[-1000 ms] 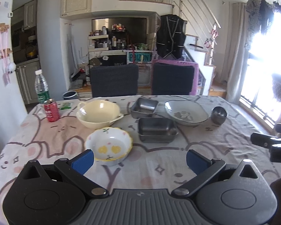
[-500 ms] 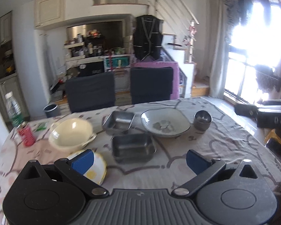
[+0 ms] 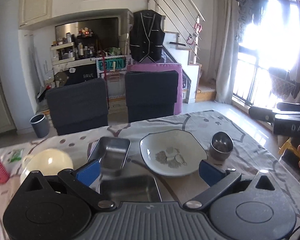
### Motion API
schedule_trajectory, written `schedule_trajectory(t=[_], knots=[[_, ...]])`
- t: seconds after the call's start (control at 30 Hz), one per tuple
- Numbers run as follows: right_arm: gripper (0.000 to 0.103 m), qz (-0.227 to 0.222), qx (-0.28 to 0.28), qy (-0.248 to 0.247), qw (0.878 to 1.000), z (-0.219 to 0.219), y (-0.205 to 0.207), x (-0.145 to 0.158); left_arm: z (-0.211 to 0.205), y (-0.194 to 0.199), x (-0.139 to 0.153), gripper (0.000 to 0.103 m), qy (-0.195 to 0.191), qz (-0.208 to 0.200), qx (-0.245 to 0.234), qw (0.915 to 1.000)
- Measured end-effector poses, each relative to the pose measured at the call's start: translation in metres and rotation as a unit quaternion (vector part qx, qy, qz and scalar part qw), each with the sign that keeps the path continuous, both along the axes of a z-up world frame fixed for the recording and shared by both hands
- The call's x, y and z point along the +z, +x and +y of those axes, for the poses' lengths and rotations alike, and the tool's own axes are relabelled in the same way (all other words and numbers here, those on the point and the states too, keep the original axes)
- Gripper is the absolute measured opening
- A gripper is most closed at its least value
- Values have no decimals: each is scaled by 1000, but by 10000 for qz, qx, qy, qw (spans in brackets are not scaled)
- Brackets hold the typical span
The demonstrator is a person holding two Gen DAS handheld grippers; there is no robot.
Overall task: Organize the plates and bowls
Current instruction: 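Reach the right gripper to the white ginkgo plate rim while the left gripper grasps its rim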
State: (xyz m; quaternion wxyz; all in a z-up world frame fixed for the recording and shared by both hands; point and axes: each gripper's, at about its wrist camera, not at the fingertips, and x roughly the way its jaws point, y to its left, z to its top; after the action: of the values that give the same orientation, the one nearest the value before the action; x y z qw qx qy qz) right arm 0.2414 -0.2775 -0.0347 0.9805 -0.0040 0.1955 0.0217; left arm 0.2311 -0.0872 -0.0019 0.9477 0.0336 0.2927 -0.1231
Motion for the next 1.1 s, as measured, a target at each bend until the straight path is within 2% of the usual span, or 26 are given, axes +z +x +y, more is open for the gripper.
schedule_trajectory(t=[0.13, 0.27, 0.33, 0.4, 0.53, 0.6, 0.67, 0.7, 0.73, 0.8, 0.83, 0.9, 0.97, 1.1], knots=[[103, 113, 67, -108, 9999, -4, 42, -12, -6, 49, -8, 103, -52, 297, -130, 9995], [103, 163, 236, 37, 9996, -13, 87, -27, -9, 83, -18, 103, -35, 141, -154, 9998], [103, 176, 182, -13, 9997, -15, 111, -34, -8, 99, -24, 103, -242, 140, -318, 9991], [103, 291, 95, -11, 9995, -17, 132, -43, -8, 117, -31, 103, -411, 311, -351, 9981], [103, 522, 195, 406, 9976, -27, 167, -61, -6, 144, -48, 103, -674, 541, -232, 9960], [103, 669, 184, 622, 9957, -34, 182, -71, 0, 153, -56, 103, -979, 614, -282, 9929], [103, 957, 189, 878, 9914, -41, 199, -82, 9, 164, -66, 101, -1477, 808, -250, 9854], [100, 1126, 217, 1029, 9881, -44, 205, -86, 15, 169, -71, 98, -1707, 918, -206, 9808], [95, 1235, 204, 1154, 9854, -48, 211, -91, 18, 174, -76, 89, -1886, 1002, -183, 9768], [64, 1407, 92, 1288, 9816, -52, 217, -102, 23, 183, -86, 76, -2053, 1144, -152, 9719], [58, 1551, 70, 1357, 9785, -53, 219, -108, 23, 185, -90, 68, -2090, 1188, -141, 9706], [32, 1769, 56, 1544, 9720, -56, 226, -121, 25, 191, -98, 56, -2215, 1301, -184, 9663], [22, 1964, 0, 1481, 9693, -54, 234, -131, 25, 195, -106, 50, -2209, 1419, -189, 9647], [20, 2242, -8, 1219, 9669, -42, 240, -151, 25, 202, -124, 40, -2004, 1579, -133, 9668]])
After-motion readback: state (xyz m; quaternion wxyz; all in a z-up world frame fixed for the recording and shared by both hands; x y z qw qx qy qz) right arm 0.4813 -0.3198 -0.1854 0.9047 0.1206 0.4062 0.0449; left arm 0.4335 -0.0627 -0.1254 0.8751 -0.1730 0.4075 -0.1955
